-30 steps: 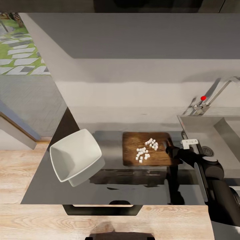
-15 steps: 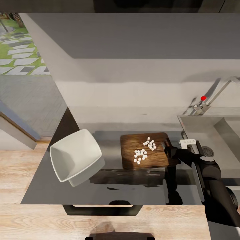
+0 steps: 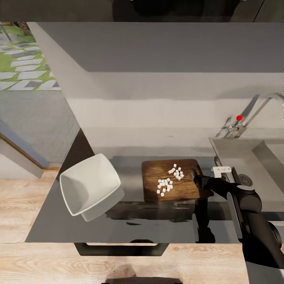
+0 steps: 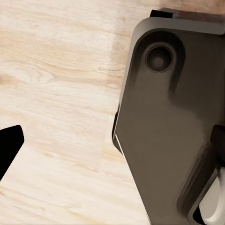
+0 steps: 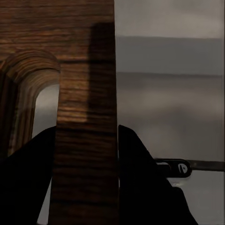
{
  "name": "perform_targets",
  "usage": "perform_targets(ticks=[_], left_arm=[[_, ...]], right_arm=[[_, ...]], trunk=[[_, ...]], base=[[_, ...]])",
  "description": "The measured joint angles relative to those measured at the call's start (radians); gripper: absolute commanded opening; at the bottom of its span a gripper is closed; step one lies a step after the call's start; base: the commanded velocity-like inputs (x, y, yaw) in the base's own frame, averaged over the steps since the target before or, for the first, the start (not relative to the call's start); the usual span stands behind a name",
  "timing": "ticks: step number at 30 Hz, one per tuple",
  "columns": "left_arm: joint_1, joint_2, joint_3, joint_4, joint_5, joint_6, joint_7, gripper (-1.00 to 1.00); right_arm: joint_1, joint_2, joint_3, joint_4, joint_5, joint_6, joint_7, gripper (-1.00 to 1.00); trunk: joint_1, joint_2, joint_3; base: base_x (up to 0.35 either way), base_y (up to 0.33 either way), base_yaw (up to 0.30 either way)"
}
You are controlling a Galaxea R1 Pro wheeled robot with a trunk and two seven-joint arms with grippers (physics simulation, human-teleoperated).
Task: In the kitchen, take the Vidalia onion out of the sink, dice it on the chopping board with the paring knife, put the diced onion into the bowl on the countertop, then place both the paring knife and the chopping board into the sink.
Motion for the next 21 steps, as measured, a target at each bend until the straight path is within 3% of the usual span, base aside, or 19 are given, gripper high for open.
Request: perform_targets(ticks=[21], left_arm=[[0.0,0.001,0.0,0.0,0.0,0.0,-0.001,1.0]], right_arm=[[0.0,0.0,0.002,0.045,0.001,0.006,-0.001,-1.0]], trunk=[[0.0,0.0,0.033]], base=[[0.0,0.0,0.0]])
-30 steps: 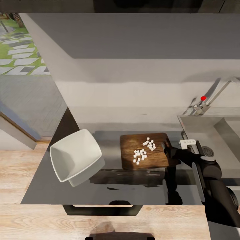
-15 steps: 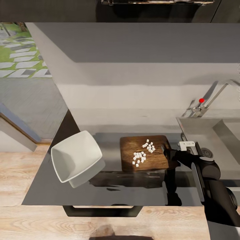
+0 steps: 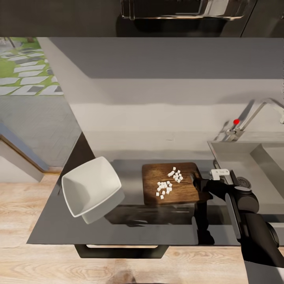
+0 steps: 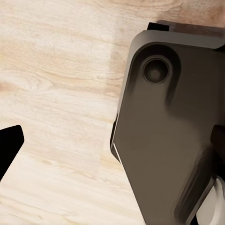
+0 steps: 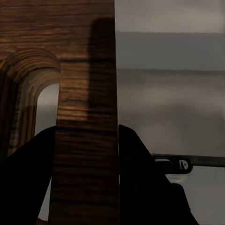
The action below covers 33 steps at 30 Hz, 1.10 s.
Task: In the kitchen, take the Vidalia onion out of the sink, dice it on the chopping board with the paring knife, put the diced onion into the bowl on the countertop, then place both the paring knife and the chopping board into the sink.
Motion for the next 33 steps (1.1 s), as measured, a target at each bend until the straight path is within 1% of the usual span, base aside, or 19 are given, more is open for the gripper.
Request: perform_targets(ticks=[33], left_arm=[[0.0,0.0,0.0,0.0,0.0,0.0,0.001,1.0]], right_arm=[[0.0,0.0,0.002,0.072,-0.001,0.001,0.0,-1.0]], trunk=[[0.0,0.0,0.052]], base=[[0.0,0.0,0.0]])
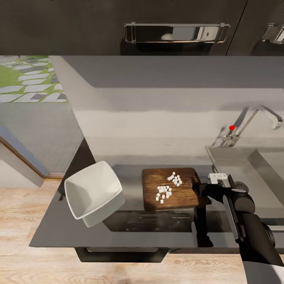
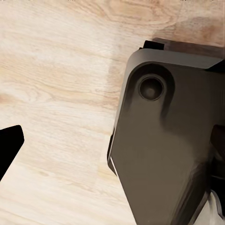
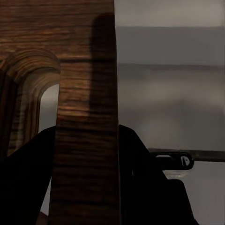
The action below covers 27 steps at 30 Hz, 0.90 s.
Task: In the kitchen, take the Vidalia onion out of the sink, dice it on the chopping board with the paring knife, put the diced onion into the bowl on the countertop, then place both the paring knife and the chopping board into the sink.
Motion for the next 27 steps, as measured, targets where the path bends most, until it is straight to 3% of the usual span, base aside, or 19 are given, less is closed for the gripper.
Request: perform_targets(ticks=[27], left_arm=[[0.0,0.0,0.0,0.0,0.0,0.0,0.0,1.0]], right_arm=[[0.0,0.0,0.001,0.0,0.007,-0.001,0.0,-1.0]], trunk=[[0.0,0.0,0.043]], base=[[0.0,0.0,0.0]])
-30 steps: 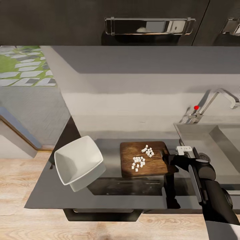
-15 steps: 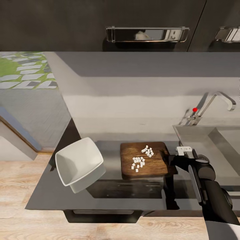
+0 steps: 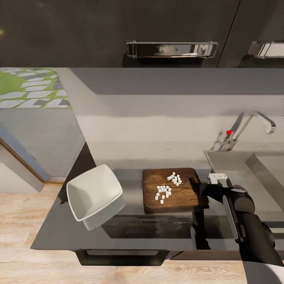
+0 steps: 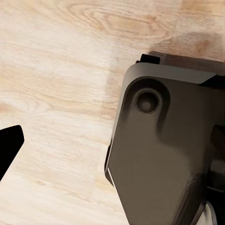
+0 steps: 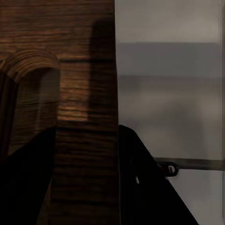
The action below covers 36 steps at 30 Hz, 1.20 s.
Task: In the kitchen, take the Vidalia onion out of the sink, dice it on the chopping board with the paring knife, put the diced onion into the bowl on the countertop, then place both the paring knife and the chopping board into the sink.
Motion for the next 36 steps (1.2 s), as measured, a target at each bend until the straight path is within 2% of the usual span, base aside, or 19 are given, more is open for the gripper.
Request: perform_targets(ticks=[29,36], left_arm=[[0.0,0.0,0.0,0.0,0.0,0.0,0.0,1.0],[0.0,0.0,0.0,0.0,0.0,0.0,0.0,1.0]], right_arm=[[0.0,0.0,0.0,0.0,0.0,0.001,0.0,-1.0],[0.0,0.0,0.001,0.0,-0.001,0.0,-0.029,-1.0]], trunk=[[0.0,0.0,0.046],[0.0,0.0,0.057]], base=[[0.0,0.0,0.0],[0.0,0.0,0.0]])
